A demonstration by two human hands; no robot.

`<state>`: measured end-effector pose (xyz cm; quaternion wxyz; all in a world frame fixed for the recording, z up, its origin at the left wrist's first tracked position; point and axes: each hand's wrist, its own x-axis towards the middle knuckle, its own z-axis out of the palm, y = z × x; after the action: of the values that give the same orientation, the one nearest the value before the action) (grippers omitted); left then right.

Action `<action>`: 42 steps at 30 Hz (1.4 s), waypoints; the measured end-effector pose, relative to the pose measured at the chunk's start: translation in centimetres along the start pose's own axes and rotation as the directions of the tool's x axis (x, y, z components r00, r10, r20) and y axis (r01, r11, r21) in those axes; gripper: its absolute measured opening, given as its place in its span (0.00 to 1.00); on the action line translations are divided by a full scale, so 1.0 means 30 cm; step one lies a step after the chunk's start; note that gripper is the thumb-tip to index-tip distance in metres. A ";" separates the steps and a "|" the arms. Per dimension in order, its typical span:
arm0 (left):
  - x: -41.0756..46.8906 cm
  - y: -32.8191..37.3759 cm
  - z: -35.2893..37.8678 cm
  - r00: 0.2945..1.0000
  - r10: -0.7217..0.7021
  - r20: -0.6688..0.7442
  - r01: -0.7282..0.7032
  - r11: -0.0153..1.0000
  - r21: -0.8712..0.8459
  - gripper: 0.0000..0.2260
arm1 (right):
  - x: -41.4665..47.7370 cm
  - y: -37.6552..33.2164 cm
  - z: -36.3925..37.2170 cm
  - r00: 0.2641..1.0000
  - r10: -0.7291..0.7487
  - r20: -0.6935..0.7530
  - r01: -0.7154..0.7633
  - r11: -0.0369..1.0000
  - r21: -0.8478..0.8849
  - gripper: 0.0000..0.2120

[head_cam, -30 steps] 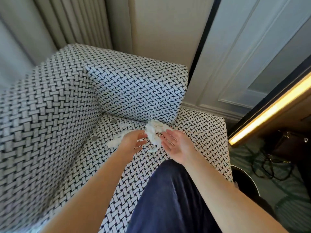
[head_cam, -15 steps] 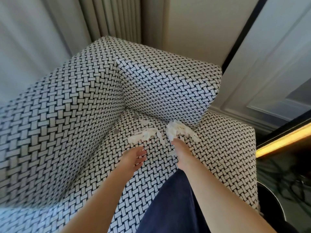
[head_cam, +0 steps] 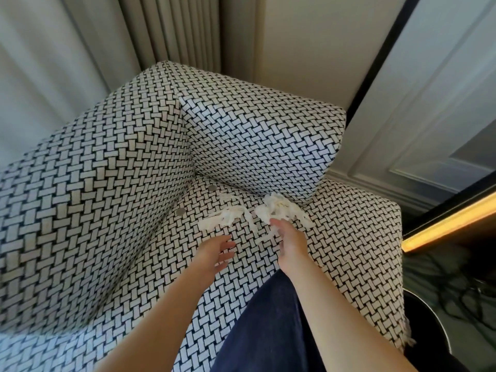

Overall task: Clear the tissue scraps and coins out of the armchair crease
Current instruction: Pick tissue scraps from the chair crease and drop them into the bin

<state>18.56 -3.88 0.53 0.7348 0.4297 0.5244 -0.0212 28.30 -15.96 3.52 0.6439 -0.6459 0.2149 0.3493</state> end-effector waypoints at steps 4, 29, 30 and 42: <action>-0.029 0.007 0.044 0.996 0.037 0.085 -0.037 0.999 0.009 0.11 | -0.027 0.003 -0.024 0.991 -0.089 0.100 0.079 0.992 0.098 0.07; -0.190 0.068 0.313 0.928 0.338 0.156 -0.336 0.941 -0.038 0.12 | -0.155 -0.031 -0.276 0.902 -0.364 0.232 0.366 0.930 0.033 0.05; -0.205 0.061 0.347 0.920 0.348 0.178 -0.349 0.937 -0.028 0.11 | -0.160 -0.039 -0.315 0.899 -0.392 0.194 0.406 0.913 -0.037 0.05; -0.316 -0.152 0.776 0.849 0.225 0.479 -0.339 0.926 0.166 0.11 | -0.174 -0.057 -0.824 0.820 -0.530 -0.217 0.478 0.842 -0.249 0.06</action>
<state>29.63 -25.94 7.11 0.7726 0.5726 0.2635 -0.0757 30.40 -41.01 6.68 0.6146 -0.7785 0.0905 0.0900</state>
